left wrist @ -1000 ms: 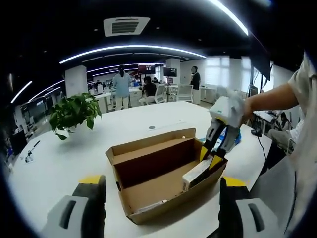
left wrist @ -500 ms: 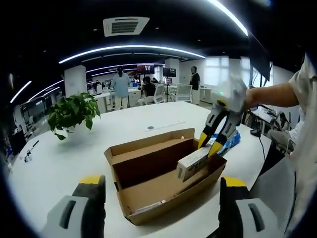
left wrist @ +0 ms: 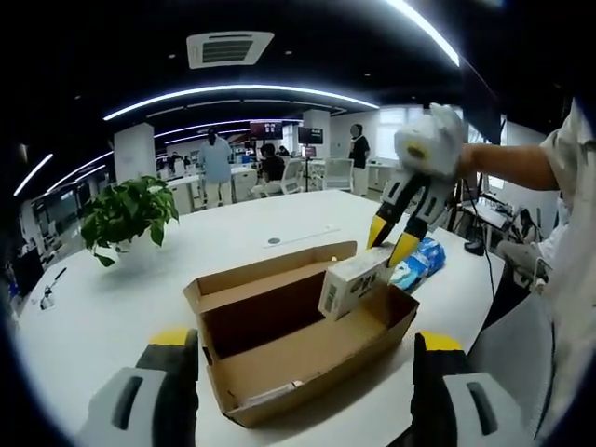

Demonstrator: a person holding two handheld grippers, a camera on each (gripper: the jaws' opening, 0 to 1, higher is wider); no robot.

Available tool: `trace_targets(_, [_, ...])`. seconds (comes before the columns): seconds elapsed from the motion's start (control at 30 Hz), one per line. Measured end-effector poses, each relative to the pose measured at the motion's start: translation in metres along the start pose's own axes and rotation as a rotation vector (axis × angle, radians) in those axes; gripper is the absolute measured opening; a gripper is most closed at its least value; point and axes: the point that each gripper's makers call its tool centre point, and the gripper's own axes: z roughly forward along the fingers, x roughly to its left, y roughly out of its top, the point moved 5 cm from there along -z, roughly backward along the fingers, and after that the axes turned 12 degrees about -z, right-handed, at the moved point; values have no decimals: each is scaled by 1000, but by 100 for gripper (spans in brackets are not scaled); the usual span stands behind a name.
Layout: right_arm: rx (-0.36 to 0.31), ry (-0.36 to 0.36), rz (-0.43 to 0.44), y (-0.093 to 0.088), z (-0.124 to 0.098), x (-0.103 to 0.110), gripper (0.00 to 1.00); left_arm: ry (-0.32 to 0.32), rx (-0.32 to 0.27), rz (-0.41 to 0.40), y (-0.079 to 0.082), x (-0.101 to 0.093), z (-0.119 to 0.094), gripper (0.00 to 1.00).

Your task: Operate the shoe box by opening the lid, removing the specified soft item, and placing it in the target area until the item is outside and the box remains undamaged.

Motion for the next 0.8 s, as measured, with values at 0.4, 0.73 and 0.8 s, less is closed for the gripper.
trace_targets(0.4, [-9, -46, -44, 9, -41, -10, 15, -20, 17, 5, -2, -4, 7, 98])
trace_targets(0.73, [9, -90, -60, 3, -77, -20, 15, -40, 26, 17, -2, -10, 10, 98])
trace_targets(0.8, [14, -96, -59, 0, -85, -22, 15, -42, 26, 18, -2, -11, 10, 98])
